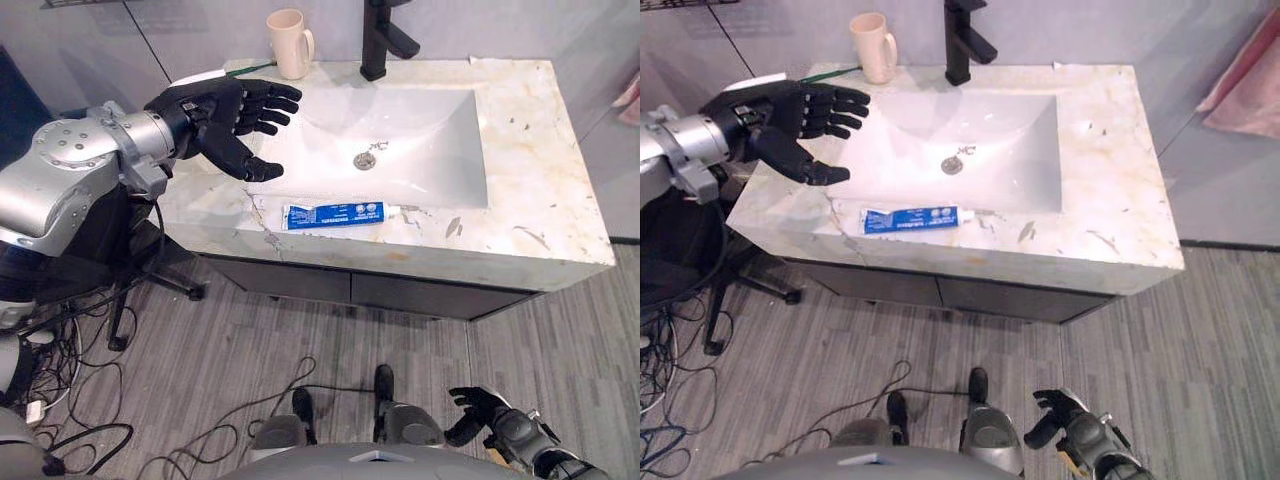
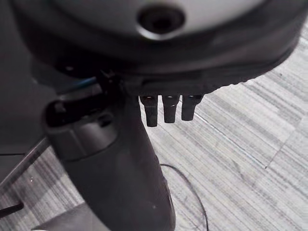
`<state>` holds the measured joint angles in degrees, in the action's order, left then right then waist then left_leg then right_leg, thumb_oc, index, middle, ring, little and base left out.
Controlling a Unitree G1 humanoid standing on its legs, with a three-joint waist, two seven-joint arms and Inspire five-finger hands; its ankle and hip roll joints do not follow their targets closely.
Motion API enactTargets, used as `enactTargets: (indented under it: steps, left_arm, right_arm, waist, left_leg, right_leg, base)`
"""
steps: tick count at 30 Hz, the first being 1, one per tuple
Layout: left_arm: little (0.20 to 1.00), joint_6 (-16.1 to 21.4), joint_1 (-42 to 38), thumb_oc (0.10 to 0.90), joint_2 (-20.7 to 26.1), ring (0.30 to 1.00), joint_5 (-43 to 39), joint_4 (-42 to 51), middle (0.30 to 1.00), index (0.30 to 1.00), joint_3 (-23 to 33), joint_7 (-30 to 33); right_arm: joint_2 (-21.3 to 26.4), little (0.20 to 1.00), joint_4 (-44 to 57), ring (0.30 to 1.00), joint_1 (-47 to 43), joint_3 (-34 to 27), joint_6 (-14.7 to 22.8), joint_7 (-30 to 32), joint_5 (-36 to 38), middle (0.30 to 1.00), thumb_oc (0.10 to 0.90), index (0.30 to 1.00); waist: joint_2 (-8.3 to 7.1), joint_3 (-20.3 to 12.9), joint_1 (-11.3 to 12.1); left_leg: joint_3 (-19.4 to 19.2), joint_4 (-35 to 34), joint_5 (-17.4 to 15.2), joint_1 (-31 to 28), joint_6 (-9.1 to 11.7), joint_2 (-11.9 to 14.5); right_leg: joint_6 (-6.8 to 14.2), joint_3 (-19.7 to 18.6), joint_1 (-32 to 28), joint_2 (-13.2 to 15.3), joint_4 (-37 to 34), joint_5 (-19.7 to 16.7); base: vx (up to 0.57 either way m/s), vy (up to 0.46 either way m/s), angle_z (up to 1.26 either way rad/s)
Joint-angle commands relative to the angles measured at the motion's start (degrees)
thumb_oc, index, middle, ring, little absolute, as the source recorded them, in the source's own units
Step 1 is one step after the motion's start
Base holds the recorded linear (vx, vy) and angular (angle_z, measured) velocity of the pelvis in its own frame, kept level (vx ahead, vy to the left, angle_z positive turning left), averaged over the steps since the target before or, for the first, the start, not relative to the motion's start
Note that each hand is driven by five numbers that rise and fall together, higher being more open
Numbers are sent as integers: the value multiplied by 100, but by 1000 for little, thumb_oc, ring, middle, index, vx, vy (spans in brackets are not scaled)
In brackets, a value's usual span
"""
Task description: Organize the bathroom.
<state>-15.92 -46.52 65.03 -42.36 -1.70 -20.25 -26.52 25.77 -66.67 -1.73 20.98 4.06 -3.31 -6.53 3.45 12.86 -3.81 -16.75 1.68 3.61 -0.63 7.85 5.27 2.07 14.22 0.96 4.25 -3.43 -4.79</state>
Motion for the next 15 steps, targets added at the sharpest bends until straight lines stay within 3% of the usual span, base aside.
enactTargets:
  steps: [1,3,5,8,12,15]
  left_arm:
    - [900,688,-346,800,-72,900,158,-260,900,900,682,120]
    - [900,711,-346,800,-103,900,215,-315,900,900,668,115]
    - [900,762,-411,800,-106,900,227,-399,900,900,567,102]
    - [900,871,-553,800,-81,900,182,-470,900,900,378,97]
    - [900,967,-581,800,-111,900,164,-462,900,900,305,170]
    - [900,938,-595,800,-169,900,229,-472,900,900,255,218]
  right_arm:
    - [255,900,96,900,-7,-32,-34,58,-192,900,800,900]
    - [258,900,68,900,-20,-23,-39,40,-261,900,800,900]
    - [246,900,31,900,37,-29,26,49,-305,900,800,900]
    - [186,900,68,900,102,-41,68,51,-268,900,800,900]
    - [131,900,111,900,73,-16,106,26,-232,900,800,900]
    - [137,900,135,900,49,-7,103,42,-221,900,800,900]
  waist:
    - [69,-261,-50]
    - [116,-290,-82]
    - [218,-314,-170]
    - [272,-321,-234]
    - [303,-288,-281]
    - [365,-264,-323]
  left_leg:
    - [-266,2103,382,422,247,596]
    - [-387,1876,298,360,185,569]
    - [-580,1168,-3,57,24,426]
    - [-554,559,-209,-140,-67,222]
    - [-556,391,-339,-240,-94,98]
    - [-560,570,-245,-192,-56,94]
  right_leg:
    - [224,-1,-216,152,75,539]
    - [241,8,-198,175,83,535]
    - [364,-4,-202,245,72,473]
    - [538,-42,-163,351,-24,279]
    - [631,-52,-66,399,-62,165]
    - [603,-87,-40,371,-61,189]
  base:
    - [-4,-5,17]
    - [31,78,-1]
    - [56,139,-6]
    - [15,59,9]
    - [-13,17,7]
    - [-9,22,-8]
